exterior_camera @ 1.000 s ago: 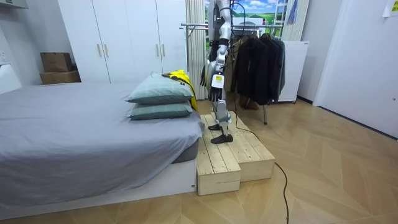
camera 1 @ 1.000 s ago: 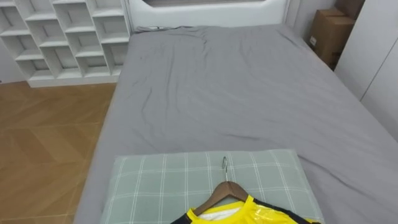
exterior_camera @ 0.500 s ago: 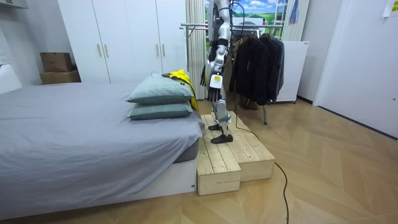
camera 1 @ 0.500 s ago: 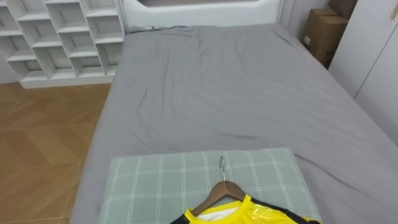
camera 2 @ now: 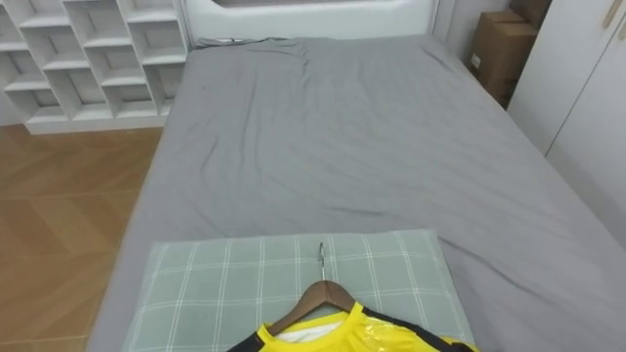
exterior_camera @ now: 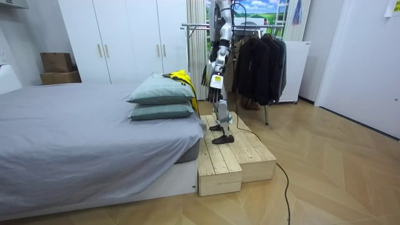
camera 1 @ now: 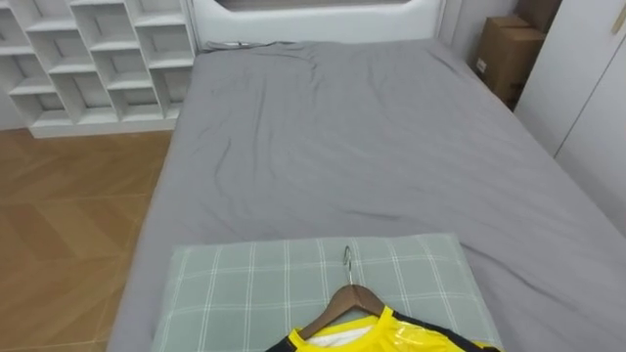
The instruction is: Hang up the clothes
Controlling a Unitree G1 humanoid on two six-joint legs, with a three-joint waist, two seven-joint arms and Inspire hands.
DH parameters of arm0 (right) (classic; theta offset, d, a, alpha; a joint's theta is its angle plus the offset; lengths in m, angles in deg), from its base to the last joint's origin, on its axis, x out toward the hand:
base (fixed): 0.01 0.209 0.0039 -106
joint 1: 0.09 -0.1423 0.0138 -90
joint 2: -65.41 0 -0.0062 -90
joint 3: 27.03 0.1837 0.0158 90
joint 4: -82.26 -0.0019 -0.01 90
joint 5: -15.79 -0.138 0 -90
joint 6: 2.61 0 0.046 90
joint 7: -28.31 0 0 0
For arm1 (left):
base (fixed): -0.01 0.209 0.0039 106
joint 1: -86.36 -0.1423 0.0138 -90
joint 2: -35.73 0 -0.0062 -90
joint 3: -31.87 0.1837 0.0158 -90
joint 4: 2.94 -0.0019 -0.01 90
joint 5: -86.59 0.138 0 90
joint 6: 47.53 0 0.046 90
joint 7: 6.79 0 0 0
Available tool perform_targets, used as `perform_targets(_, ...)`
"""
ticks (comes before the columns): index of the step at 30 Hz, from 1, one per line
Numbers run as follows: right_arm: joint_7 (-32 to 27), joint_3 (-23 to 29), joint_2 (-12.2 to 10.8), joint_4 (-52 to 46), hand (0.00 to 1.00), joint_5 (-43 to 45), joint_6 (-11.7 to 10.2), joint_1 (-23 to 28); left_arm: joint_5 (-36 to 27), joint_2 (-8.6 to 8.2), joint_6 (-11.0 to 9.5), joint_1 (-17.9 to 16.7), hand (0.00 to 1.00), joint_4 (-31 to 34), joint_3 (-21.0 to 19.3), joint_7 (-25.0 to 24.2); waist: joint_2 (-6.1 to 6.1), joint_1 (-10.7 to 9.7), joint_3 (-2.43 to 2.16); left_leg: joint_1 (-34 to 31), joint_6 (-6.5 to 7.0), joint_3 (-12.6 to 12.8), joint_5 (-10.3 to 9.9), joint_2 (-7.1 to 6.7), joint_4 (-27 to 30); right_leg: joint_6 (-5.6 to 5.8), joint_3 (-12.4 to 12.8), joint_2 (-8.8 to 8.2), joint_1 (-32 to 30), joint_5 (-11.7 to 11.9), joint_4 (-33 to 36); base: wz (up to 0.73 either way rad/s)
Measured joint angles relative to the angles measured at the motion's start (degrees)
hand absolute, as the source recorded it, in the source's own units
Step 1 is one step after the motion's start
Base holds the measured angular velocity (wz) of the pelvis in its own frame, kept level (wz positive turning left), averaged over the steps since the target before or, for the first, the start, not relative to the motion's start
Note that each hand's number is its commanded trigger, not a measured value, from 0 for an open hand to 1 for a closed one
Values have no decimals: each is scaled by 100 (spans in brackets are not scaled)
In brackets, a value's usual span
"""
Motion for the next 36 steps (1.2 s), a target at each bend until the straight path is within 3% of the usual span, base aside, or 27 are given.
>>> perform_targets(8, -27, -93, 29, -9, 0, -41, -100, 25, 809, -12, -190, 17, 0, 208, -123, 734, 41, -10, -1, -1, 0, -27, -2, 3, -22, 1, -32, 7, 22, 1, 0, 1)
perform_targets(14, -54, -111, 52, 4, 0, -54, -201, 33, 878, -15, -395, 31, 0, 209, -86, 1493, 134, -30, -12, 82, 0, -23, -2, 7, -100, 3, -30, 13, 93, 5, 28, 0)
perform_targets(21, -44, -121, 50, -9, 0, -21, -224, 25, 1109, -13, -564, 46, 0, 431, -73, 2256, 84, -62, 0, 77, 3, -99, -3, -9, -123, 15, -100, 8, 97, 12, 2, 6)
perform_targets(28, 16, -120, 48, -1, 0, -15, -240, -38, 1494, -2, -686, 71, 0, 811, -7, 2675, 90, -169, -8, 83, 4, -166, -2, -13, -94, 16, -163, 3, 138, 13, -17, 5)
perform_targets(36, -15, -126, 47, -17, 0, -43, -252, -30, 2341, 8, -762, 123, 0, 1227, 427, 2978, 83, -173, -23, 83, 4, -168, 0, -15, -93, 16, -162, 3, 173, 13, -17, 0)
